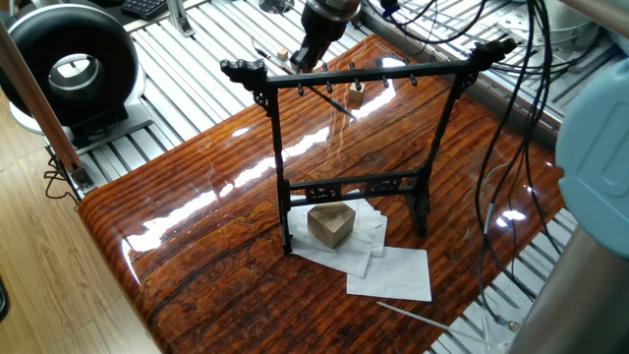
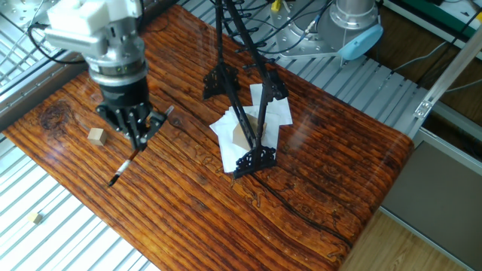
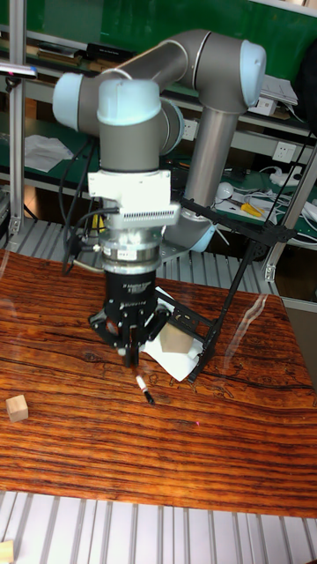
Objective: Place the brush on the pen rack
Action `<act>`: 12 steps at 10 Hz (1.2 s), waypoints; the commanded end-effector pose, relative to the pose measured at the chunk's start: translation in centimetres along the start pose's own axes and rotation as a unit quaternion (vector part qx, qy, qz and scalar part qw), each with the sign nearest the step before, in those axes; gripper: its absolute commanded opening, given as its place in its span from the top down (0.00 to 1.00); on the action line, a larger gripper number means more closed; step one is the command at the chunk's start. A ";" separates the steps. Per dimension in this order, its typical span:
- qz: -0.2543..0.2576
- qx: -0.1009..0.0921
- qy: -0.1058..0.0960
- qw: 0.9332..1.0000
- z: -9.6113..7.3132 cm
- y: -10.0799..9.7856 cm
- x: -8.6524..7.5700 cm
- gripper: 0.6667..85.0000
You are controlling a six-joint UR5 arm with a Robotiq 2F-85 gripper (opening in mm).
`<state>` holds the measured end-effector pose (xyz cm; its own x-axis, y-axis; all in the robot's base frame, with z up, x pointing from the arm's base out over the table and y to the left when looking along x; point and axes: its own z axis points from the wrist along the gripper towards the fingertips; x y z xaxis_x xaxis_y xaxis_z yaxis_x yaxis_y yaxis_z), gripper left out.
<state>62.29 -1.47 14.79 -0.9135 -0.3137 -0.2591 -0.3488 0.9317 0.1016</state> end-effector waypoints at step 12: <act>-0.205 -0.042 -0.124 0.970 -5.2 5.8 -1.4 1.00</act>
<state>59.68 1.59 18.88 -0.7324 -0.5380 -0.4172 -0.6119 0.7889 0.0570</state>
